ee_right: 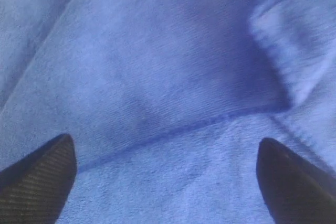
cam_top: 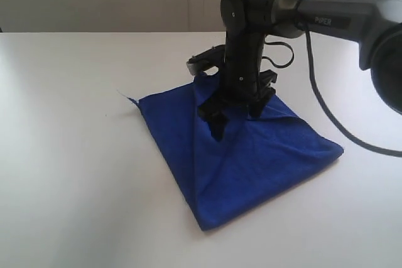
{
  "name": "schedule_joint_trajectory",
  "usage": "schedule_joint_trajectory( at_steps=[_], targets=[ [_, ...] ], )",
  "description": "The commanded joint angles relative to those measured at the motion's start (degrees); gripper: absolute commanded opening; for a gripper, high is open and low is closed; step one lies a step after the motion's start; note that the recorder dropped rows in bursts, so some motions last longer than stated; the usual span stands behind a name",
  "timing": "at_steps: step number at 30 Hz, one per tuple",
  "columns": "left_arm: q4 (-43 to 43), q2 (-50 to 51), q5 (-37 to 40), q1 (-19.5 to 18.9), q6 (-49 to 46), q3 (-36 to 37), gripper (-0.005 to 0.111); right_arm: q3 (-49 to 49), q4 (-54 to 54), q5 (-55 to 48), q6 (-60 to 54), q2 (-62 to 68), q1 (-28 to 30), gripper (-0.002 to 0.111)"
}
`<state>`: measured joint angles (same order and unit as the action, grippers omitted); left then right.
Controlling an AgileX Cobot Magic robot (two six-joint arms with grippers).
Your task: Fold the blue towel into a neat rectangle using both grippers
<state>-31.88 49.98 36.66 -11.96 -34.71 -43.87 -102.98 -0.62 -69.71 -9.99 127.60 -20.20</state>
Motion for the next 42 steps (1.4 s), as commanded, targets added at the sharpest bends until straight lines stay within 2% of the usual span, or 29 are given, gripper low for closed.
schedule_joint_trajectory(
  at_steps=[1,4,11,21,29,35,42],
  targets=[
    [-0.6,-0.4,0.3,0.3,0.0,0.3,0.0,3.7,0.0,2.8,-0.4,0.0,0.0,0.086],
    [-0.6,-0.4,0.3,0.3,0.0,0.3,0.0,5.5,-0.2,4.8,0.3,1.0,0.0,0.086],
    [-0.6,-0.4,0.3,0.3,0.0,0.3,0.0,5.7,-0.2,5.3,9.4,3.9,0.0,0.086],
    [-0.6,-0.4,0.3,0.3,0.0,0.3,0.0,5.7,-0.8,8.3,29.8,6.4,0.0,0.086],
    [-0.6,-0.4,0.3,0.3,0.0,0.3,0.0,5.5,-0.4,8.7,29.5,2.1,0.0,0.086],
    [-0.6,-0.4,0.3,0.3,0.0,0.3,0.0,5.5,1.6,11.5,22.5,-2.8,0.0,0.086],
    [-0.6,-0.4,0.3,0.3,0.0,0.3,0.0,5.5,2.9,12.0,21.7,-3.2,0.0,0.086]
  ],
)
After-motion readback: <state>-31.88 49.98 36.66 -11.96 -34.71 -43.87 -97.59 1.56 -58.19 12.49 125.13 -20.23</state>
